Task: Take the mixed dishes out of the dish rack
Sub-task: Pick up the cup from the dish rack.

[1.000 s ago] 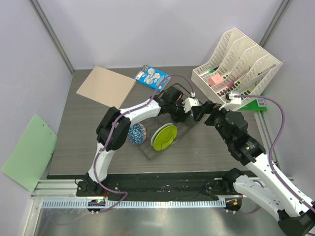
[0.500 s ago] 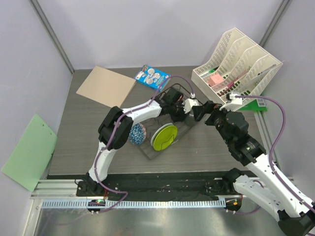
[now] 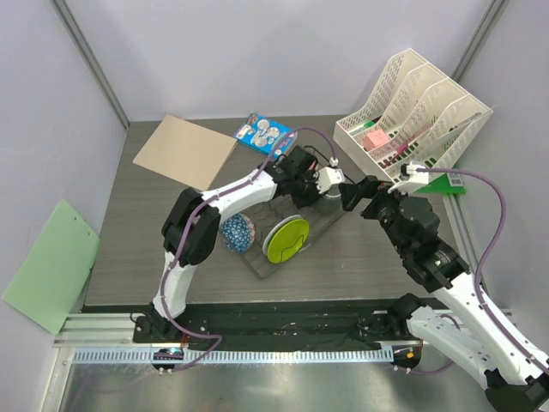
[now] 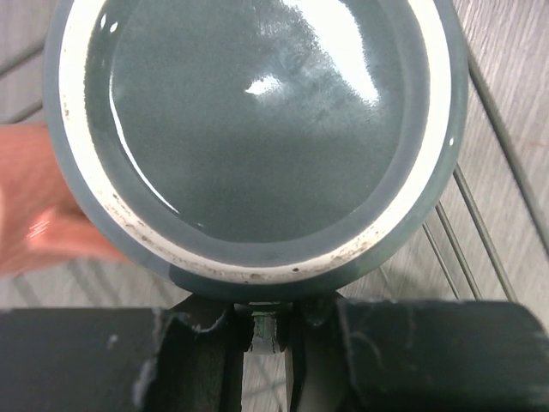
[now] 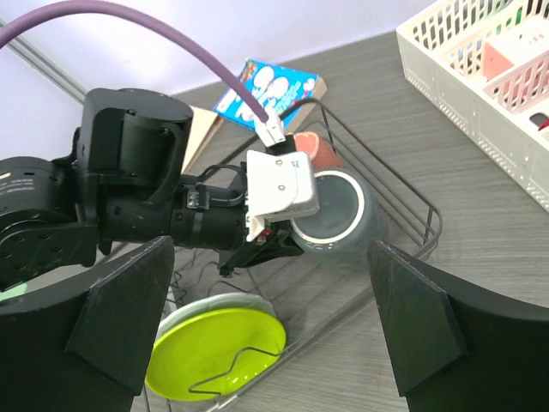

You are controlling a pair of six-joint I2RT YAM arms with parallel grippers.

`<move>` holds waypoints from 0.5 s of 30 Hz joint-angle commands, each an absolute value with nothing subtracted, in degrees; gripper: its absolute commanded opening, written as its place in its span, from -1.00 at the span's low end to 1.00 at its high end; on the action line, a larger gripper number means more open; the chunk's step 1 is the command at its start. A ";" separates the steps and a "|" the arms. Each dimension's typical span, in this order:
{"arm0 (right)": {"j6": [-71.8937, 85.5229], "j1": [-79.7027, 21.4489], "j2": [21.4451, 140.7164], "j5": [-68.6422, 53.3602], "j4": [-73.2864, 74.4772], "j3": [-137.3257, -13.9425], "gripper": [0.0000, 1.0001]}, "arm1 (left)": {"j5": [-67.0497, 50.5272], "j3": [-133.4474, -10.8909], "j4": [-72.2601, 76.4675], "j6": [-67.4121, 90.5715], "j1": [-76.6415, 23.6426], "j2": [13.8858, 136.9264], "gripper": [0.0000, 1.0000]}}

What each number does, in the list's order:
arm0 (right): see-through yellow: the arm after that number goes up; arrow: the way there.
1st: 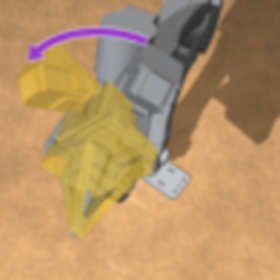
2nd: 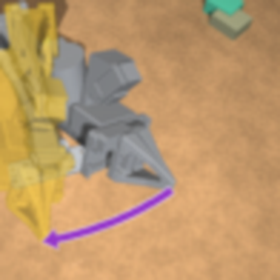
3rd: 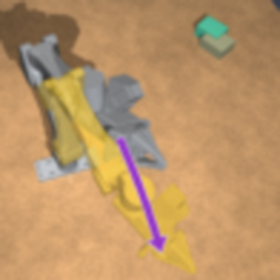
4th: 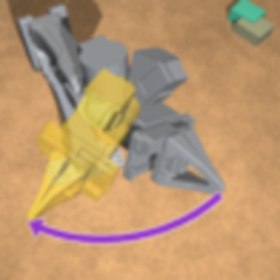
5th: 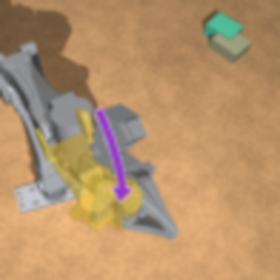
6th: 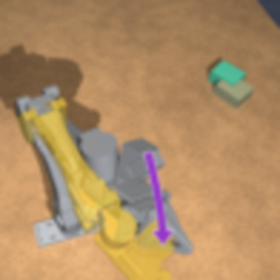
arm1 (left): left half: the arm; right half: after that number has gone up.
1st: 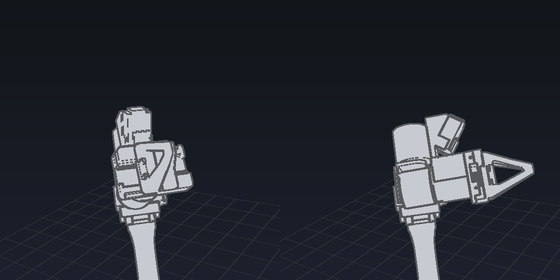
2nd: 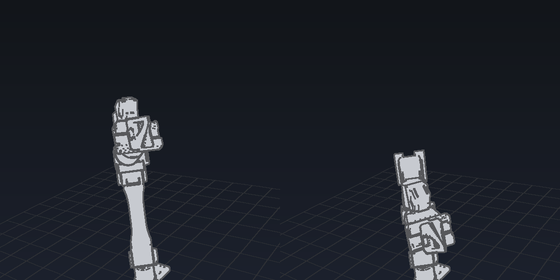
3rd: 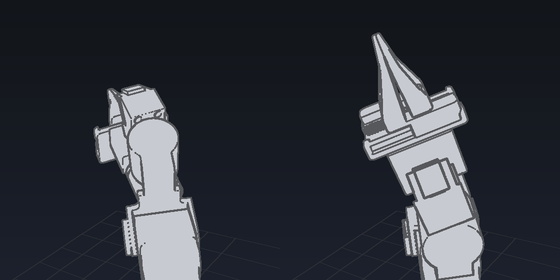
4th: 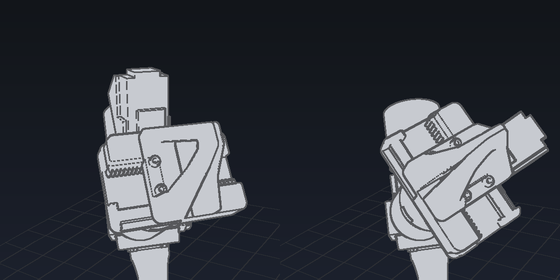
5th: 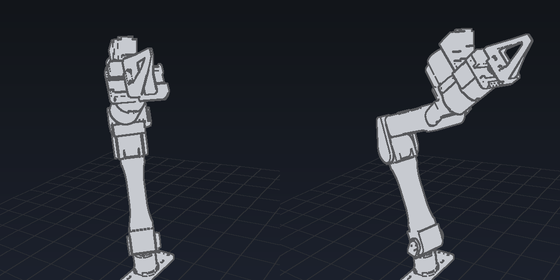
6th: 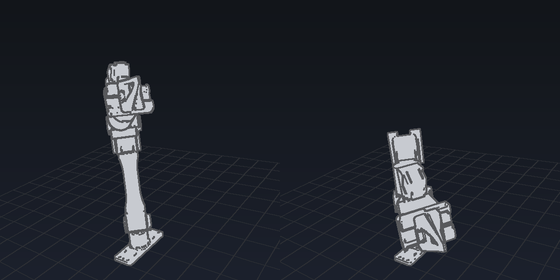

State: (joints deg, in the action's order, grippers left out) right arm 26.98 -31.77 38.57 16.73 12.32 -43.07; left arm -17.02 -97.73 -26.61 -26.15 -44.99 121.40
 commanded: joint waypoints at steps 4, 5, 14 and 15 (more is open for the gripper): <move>28.56 -31.90 31.32 26.17 10.20 -46.50 0.94 | -16.78 -107.12 -29.35 -21.98 -45.00 112.24 -1.00; 29.00 -31.90 29.55 28.54 7.85 -45.80 0.94 | -17.66 -107.75 -29.53 -21.19 -44.74 111.45 -1.00; 26.72 -32.08 33.73 36.04 14.57 -55.10 0.96 | -40.24 -100.45 3.78 28.14 -34.56 102.50 -1.00; 26.46 -31.99 34.45 35.17 15.02 -55.89 0.97 | -43.91 -95.59 14.66 37.35 -31.76 98.65 -0.99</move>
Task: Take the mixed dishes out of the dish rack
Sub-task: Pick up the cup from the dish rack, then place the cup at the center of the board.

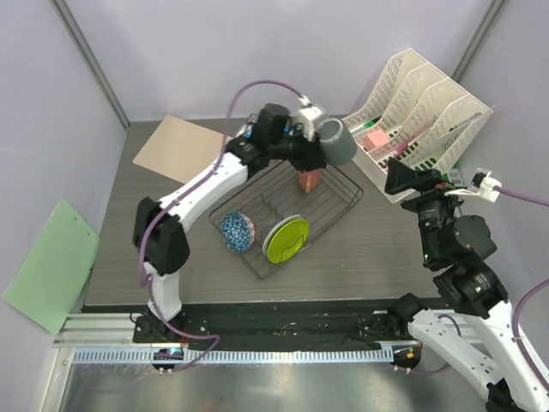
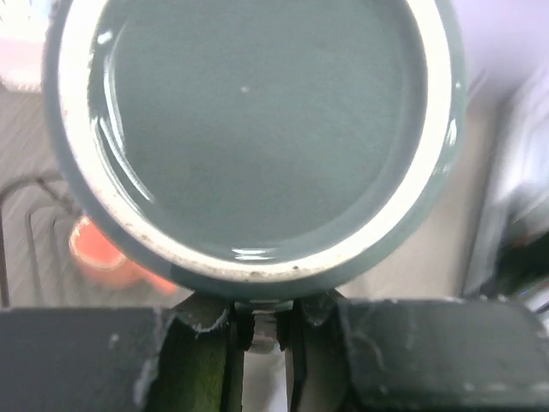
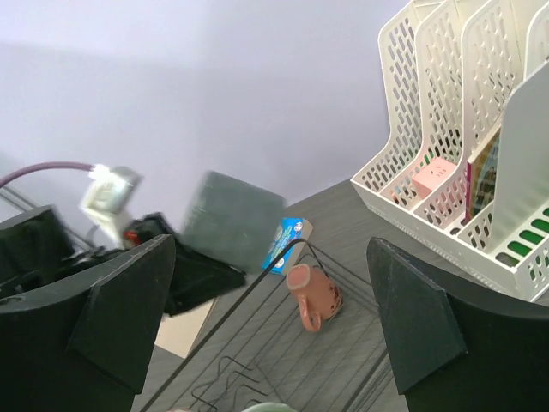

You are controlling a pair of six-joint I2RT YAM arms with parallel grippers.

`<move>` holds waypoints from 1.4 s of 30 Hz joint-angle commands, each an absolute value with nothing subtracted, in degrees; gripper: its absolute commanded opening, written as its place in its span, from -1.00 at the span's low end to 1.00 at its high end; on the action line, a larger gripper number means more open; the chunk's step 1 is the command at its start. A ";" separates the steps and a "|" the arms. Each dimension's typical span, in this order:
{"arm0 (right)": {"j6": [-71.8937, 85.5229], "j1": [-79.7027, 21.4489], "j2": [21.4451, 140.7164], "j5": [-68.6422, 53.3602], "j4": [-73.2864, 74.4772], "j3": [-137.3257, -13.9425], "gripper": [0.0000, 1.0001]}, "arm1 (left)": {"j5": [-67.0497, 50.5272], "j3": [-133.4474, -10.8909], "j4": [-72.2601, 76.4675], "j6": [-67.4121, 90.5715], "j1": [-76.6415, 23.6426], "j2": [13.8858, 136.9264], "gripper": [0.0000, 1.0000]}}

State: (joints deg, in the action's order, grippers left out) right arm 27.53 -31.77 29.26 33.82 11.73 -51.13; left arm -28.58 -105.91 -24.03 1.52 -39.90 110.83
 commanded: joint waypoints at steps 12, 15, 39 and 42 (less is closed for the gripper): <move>29.35 -31.99 41.74 19.44 11.79 -57.92 0.84 | -41.57 -71.13 88.68 110.49 -24.26 99.15 -0.99; 30.32 -31.99 43.41 14.42 8.36 -57.22 0.83 | -43.33 -68.74 88.68 109.95 -24.96 96.42 -0.99; 37.44 -31.90 60.98 1.14 -17.40 -55.89 0.79 | -45.88 -56.52 88.59 105.38 -30.50 90.97 -0.99; 37.44 -31.90 63.36 0.79 -17.75 -57.39 0.64 | -46.14 -56.25 88.68 105.12 -30.85 90.88 -0.99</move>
